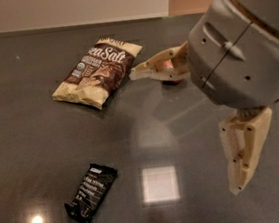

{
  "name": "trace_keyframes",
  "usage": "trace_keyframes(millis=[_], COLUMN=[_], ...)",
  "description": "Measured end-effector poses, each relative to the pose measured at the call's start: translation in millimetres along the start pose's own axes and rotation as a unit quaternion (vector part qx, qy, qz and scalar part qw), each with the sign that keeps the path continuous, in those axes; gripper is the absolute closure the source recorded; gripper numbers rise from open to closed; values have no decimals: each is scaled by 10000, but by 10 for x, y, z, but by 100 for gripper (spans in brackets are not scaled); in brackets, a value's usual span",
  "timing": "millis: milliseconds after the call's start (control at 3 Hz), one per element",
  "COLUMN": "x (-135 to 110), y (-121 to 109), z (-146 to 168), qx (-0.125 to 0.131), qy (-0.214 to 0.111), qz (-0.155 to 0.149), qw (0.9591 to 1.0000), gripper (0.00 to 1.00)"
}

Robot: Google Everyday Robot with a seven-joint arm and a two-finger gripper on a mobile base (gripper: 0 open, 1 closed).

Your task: Move rxbar chocolate near apple

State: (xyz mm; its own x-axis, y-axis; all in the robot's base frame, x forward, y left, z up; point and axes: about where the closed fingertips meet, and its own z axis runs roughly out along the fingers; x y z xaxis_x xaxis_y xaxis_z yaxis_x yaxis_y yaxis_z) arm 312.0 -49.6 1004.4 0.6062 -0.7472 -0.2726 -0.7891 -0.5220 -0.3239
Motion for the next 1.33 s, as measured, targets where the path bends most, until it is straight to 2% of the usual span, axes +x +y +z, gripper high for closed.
trace_keyframes(millis=[333, 667, 1333], x=[166, 563, 1434], y=[-130, -296, -561], z=[-131, -255, -398], qx=[183, 361, 646], qy=[-115, -243, -146], qz=[165, 520, 1185], qw=[9996, 9977, 9907], gripper=[0, 0, 0])
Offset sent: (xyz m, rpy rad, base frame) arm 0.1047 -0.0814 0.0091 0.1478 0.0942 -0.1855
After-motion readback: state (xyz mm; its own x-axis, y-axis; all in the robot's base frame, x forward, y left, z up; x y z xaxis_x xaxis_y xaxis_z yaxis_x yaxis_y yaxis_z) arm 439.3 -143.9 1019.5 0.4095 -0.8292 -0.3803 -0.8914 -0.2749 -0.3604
